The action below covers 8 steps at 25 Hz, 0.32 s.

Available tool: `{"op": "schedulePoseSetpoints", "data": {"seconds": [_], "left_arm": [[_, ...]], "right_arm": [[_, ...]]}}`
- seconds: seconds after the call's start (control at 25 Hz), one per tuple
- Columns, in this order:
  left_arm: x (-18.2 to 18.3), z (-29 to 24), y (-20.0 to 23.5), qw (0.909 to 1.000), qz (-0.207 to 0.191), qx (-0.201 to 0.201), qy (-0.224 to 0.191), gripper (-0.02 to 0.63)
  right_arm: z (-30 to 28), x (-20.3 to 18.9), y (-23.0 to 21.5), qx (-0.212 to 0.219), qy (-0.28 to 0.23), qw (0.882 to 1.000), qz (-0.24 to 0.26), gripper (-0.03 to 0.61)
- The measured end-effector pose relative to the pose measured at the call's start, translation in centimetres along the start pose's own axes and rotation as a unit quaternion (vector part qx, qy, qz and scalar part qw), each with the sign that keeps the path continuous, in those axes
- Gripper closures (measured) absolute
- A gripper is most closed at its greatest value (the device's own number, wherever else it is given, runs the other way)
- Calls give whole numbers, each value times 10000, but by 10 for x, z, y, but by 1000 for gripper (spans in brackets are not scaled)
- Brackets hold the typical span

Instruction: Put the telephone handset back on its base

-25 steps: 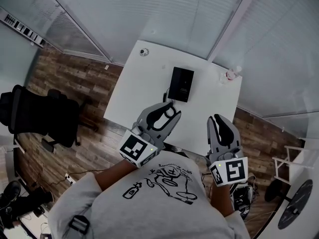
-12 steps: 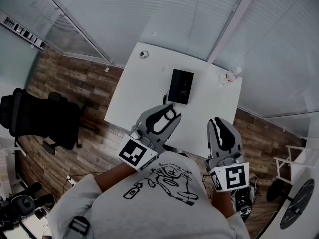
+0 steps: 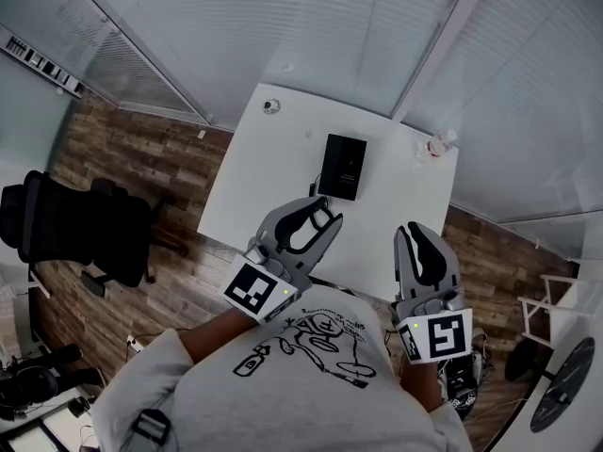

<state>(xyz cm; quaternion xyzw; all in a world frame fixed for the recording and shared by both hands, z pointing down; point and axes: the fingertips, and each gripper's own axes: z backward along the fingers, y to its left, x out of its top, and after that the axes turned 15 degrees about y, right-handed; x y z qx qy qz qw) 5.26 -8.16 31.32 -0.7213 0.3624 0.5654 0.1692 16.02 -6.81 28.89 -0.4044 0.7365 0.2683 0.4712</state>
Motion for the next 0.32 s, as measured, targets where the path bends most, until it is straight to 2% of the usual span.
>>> {"op": "schedulePoseSetpoints", "data": {"seconds": [0.32], "left_arm": [[-5, -2, 2, 10000, 20, -5, 42, 488]], "right_arm": [[-3, 0, 0, 20, -17, 10000, 3, 534]]}}
